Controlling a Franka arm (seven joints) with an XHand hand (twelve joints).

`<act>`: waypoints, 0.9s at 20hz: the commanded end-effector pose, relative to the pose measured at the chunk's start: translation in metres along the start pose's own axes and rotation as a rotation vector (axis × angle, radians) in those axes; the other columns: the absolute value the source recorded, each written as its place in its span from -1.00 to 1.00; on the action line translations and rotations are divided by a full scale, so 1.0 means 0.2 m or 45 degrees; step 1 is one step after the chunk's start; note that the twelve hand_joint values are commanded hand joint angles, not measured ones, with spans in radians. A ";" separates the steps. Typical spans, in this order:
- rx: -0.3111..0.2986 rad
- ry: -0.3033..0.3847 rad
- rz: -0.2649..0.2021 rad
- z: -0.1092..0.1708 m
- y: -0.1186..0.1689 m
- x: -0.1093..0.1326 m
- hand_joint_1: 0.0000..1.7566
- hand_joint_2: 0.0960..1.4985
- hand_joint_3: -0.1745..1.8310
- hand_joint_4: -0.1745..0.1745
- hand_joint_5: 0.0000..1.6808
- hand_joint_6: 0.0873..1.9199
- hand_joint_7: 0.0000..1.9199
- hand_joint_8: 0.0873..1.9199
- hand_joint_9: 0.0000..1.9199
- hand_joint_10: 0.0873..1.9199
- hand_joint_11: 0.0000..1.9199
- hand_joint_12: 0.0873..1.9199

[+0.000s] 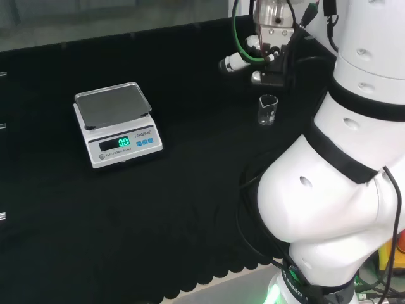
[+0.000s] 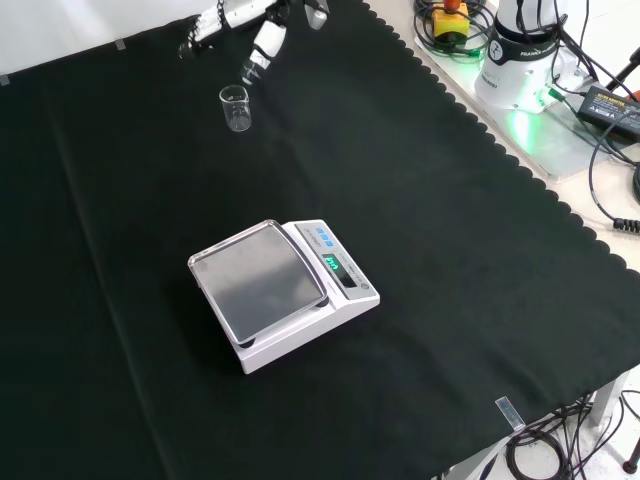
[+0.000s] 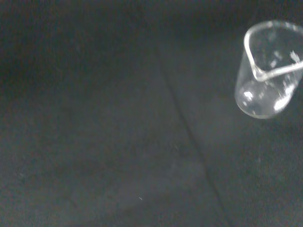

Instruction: Pick up the beaker.

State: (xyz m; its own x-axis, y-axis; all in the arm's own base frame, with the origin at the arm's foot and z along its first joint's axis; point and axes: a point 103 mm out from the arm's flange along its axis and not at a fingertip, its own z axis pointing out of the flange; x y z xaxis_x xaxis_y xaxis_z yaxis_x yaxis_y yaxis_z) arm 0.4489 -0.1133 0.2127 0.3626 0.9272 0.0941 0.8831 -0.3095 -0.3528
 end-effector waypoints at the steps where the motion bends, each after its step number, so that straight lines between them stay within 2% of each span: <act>1: 0.026 0.043 0.064 0.08 0.05 -0.12 -0.67 0.29 -0.87 -0.52 -0.98 -1.00 -1.00 -0.41 -1.00 -0.49 -1.00 0.53; 7: 0.054 0.063 0.107 0.14 0.07 -0.20 -0.67 0.29 -0.87 -0.53 -0.97 -1.00 -1.00 -0.40 -1.00 -0.49 -1.00 0.53; 18: 0.121 0.071 0.131 0.27 0.13 -0.25 -0.67 0.29 -0.87 -0.54 -0.97 -1.00 -1.00 -0.39 -1.00 -0.47 -1.00 0.53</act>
State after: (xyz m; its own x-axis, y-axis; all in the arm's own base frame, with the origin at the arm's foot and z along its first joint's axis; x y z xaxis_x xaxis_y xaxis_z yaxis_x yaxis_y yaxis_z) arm 0.4362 -0.1555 0.1583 0.4643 0.8798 0.1021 0.8164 -0.3804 -0.4345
